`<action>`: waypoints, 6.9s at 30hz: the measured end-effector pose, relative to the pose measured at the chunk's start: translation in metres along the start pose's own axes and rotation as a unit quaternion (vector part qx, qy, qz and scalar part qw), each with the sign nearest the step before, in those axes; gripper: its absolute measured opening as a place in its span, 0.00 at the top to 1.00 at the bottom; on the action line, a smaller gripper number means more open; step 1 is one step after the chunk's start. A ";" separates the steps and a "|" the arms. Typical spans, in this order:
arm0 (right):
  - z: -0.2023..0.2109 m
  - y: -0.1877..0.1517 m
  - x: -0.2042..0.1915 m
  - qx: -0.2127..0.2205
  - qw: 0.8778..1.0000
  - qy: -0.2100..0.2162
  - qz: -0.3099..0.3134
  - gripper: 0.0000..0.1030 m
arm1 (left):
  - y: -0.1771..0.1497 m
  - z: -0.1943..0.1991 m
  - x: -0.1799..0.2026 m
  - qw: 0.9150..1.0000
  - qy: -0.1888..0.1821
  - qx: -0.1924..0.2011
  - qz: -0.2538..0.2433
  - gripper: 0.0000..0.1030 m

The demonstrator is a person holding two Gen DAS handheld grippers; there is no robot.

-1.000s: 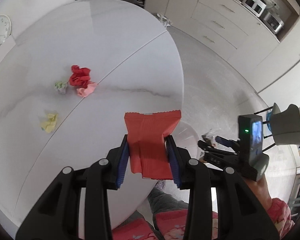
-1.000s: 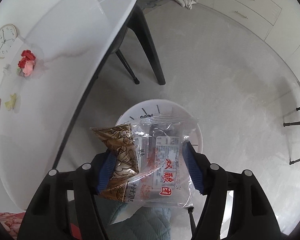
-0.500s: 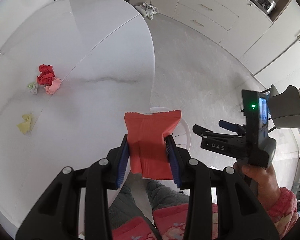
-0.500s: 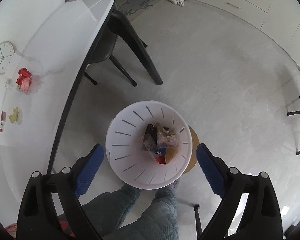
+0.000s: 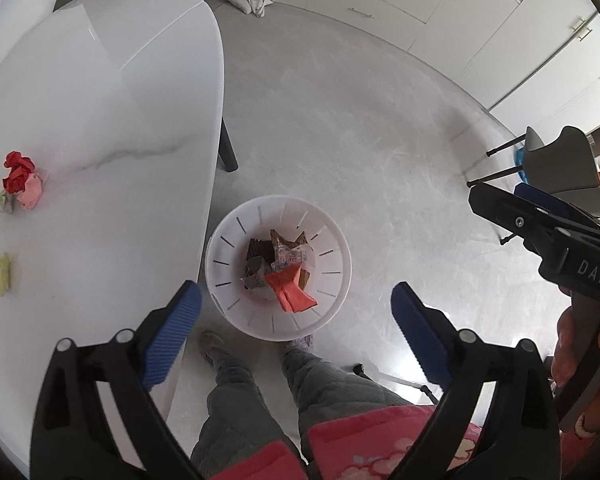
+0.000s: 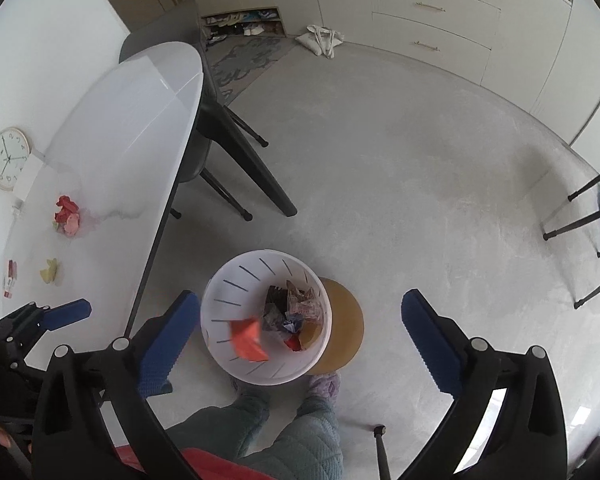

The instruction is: Collect trash

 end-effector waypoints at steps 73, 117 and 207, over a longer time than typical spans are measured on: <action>-0.162 0.078 -0.461 -0.081 0.873 0.027 0.481 0.42 | -0.046 0.037 -0.400 0.947 0.100 0.077 0.295 0.61; -0.037 -0.029 -0.134 -0.031 0.987 0.050 0.147 0.62 | -0.024 0.082 -0.095 0.991 0.038 0.124 0.023 0.60; -0.160 0.052 -0.412 -0.083 0.932 0.007 0.353 0.64 | -0.044 0.070 -0.377 0.950 0.076 0.110 0.283 0.08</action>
Point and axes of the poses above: each gripper's, at about its wrist camera, not at the fingertips, and z roughly against the way its jaws point, x to its right, y to its top, the point moved 9 cm from there along -z, roughly the way its jaws point, and after that the axes turned 10 degrees about -x, right-handed, at the moved point
